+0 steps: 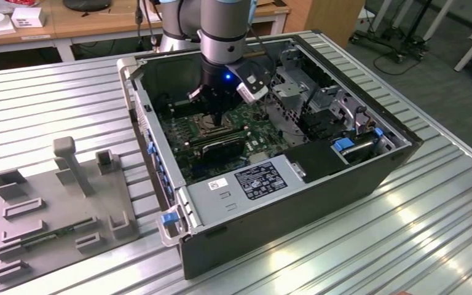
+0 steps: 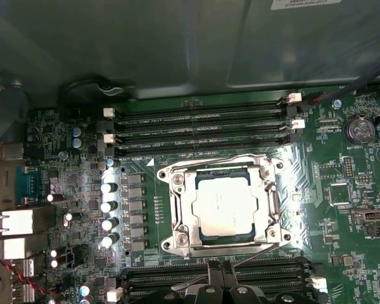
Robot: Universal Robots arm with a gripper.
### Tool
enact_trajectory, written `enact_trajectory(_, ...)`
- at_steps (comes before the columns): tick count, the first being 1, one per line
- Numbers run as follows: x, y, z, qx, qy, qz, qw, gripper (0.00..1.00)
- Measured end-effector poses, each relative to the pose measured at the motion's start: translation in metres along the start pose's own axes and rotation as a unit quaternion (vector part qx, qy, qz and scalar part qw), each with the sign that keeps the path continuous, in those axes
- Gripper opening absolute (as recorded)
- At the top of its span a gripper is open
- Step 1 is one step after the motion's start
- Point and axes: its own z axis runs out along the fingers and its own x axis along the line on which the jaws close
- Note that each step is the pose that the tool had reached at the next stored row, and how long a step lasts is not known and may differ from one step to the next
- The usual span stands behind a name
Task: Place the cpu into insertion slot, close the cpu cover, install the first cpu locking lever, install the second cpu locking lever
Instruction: 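Install the second cpu locking lever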
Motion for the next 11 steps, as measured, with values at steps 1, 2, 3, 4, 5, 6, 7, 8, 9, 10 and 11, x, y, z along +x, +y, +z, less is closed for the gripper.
enact_trajectory(1, 0.0, 0.0, 0.0003, 0.0, 0.0, 0.0, 1.0, 0.11)
enact_trajectory(2, 0.0001, 0.0, 0.0006, 0.0, 0.0, 0.0, 1.0, 0.11)
enact_trajectory(3, 0.0002, -0.0001, 0.0009, 0.0, 0.0, 0.0, 1.0, 0.11)
enact_trajectory(4, 0.0003, -0.0001, 0.0012, 0.0001, 0.0, 0.0, 1.0, 0.11)
enact_trajectory(5, 0.0003, -0.0001, 0.0015, 0.0003, 0.0, 0.0, 1.0, 0.11)
enact_trajectory(6, 0.0004, -0.0002, 0.0019, 0.0005, 0.0, 0.0, 1.0, 0.11)
enact_trajectory(7, 0.0005, -0.0002, 0.0023, 0.0006, -0.0001, 0.0, 1.0, 0.11)
enact_trajectory(8, 0.0006, -0.0002, 0.0026, 0.0008, -0.0001, 0.0, 1.0, 0.11)
enact_trajectory(9, 0.0006, -0.0002, 0.0029, 0.0011, -0.0001, 0.0, 1.0, 0.11)
enact_trajectory(10, 0.0007, -0.0003, 0.0029, 0.0013, 0.0, 0.0, 1.0, 0.11)
enact_trajectory(11, 0.0007, -0.0003, 0.0029, 0.0013, 0.0, 0.0, 1.0, 0.11)
